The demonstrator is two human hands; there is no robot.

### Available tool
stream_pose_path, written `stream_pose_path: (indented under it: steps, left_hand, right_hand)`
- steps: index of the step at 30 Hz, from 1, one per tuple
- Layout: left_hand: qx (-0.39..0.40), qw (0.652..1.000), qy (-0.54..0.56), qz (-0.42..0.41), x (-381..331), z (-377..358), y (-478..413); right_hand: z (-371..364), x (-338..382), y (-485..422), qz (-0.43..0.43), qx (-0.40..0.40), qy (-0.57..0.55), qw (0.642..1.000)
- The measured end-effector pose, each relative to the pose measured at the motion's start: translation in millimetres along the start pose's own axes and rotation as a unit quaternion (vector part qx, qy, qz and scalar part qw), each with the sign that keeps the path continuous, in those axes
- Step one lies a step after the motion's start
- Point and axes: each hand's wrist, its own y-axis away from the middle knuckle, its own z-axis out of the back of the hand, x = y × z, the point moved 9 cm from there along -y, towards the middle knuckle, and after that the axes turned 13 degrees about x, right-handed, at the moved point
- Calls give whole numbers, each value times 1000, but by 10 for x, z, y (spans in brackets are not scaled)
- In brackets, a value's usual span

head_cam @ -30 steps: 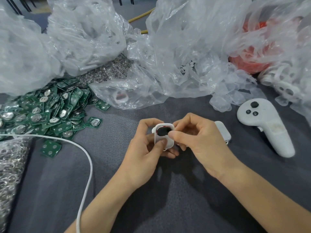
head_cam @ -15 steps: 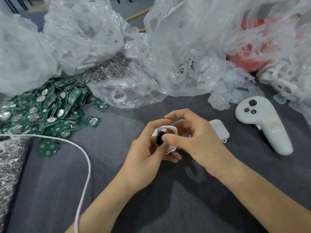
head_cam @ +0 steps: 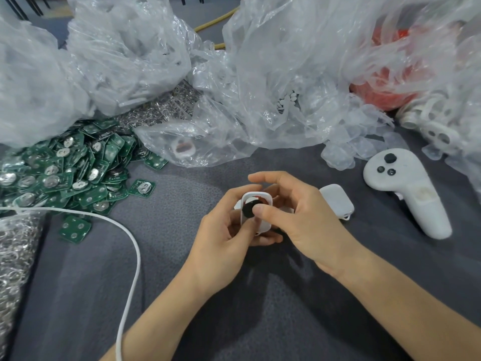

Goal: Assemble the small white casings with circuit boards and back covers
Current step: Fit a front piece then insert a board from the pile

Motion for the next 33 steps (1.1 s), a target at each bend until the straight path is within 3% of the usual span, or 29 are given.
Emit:
stream_pose_path:
  steps: [6, 20, 33]
  left_hand:
    - [-2, 1000, -4, 6, 16, 3, -4]
    - [4, 999, 37, 20, 47, 49, -5]
    - [21, 996, 83, 7, 51, 37, -18]
  right_hand:
    - [-18, 26, 10, 13, -10, 68, 998]
    - [-77, 49, 49, 53, -55, 84, 994]
    - [-16, 11, 53, 35, -57, -75, 995]
